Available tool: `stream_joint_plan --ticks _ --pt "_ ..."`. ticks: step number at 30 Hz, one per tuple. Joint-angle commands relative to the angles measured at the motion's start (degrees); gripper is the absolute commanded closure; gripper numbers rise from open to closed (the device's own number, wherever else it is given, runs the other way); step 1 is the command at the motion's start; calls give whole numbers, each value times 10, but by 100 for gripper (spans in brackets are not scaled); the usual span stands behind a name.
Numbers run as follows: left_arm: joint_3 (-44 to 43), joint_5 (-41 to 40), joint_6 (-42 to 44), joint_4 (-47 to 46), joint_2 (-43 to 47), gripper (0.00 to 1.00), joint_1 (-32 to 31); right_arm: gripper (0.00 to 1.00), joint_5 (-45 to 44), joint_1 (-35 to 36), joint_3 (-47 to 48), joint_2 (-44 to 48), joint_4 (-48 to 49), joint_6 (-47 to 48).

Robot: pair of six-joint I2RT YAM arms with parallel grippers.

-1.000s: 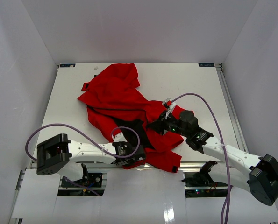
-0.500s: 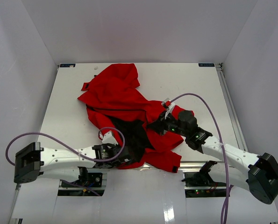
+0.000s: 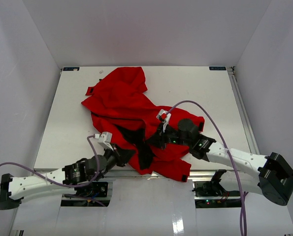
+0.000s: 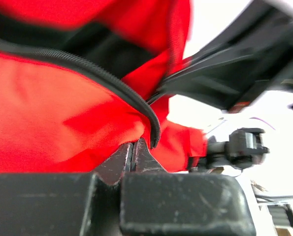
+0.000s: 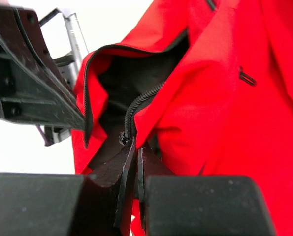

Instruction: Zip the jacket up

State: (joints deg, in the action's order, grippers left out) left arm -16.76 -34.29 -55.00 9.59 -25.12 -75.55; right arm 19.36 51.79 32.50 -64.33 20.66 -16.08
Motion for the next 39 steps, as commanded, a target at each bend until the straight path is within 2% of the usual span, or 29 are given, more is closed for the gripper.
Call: stream_joint_plan --ticks 1,7,17,24,32,39 --pt "36 16 166 -135 80 100 2 92 29 20 26 -13 46 3" --pt "48 9 205 -140 104 100 2 92 43 39 37 -29 51 -1" --pt "30 4 224 -118 38 100 2 92 10 50 34 -22 57 -29" --pt "13 -12 211 -113 -22 100 2 92 -42 65 44 -26 16 -29" --pt "3 -77 176 -72 -28 100 2 92 -124 77 45 -25 -16 -32" --pt "-15 -101 165 -56 -45 100 2 92 -170 101 58 -30 -35 -26"
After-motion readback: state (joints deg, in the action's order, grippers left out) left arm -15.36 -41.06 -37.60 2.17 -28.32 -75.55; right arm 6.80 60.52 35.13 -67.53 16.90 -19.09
